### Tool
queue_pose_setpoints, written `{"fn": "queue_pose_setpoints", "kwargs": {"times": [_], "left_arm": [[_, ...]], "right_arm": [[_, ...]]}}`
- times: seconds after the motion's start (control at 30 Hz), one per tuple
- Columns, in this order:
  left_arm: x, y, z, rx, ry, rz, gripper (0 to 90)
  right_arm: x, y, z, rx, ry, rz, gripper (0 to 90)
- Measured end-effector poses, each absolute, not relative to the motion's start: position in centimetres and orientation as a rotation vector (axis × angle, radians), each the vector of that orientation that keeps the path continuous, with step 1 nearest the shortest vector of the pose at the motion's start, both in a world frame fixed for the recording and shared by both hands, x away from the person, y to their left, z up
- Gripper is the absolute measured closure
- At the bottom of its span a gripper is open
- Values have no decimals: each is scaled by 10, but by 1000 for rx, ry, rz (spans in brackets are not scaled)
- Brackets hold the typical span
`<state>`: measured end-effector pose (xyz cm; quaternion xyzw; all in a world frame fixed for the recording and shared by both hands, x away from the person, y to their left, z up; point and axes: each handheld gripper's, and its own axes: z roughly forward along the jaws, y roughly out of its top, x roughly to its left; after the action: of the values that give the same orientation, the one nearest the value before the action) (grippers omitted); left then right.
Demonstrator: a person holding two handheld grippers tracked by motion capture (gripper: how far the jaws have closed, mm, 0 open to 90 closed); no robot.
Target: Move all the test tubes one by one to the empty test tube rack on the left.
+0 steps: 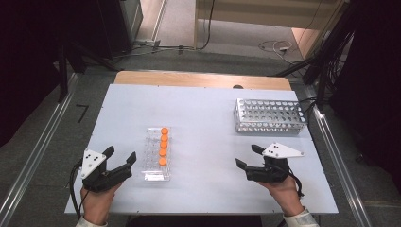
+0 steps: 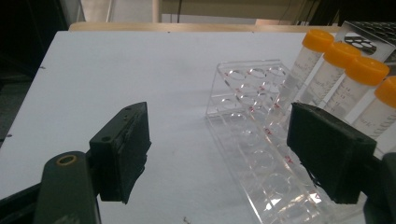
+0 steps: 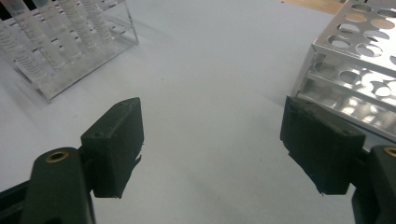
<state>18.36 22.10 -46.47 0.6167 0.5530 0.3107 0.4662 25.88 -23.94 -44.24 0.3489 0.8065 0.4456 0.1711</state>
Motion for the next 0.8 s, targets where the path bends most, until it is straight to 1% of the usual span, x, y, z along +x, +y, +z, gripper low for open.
{"fn": "queue_pose_setpoints", "kwargs": {"times": [0.8], "left_arm": [[181,231,-470,1514,1392,774,209]], "right_arm": [[258,-282,-449,1093,2198,1205,202]]}}
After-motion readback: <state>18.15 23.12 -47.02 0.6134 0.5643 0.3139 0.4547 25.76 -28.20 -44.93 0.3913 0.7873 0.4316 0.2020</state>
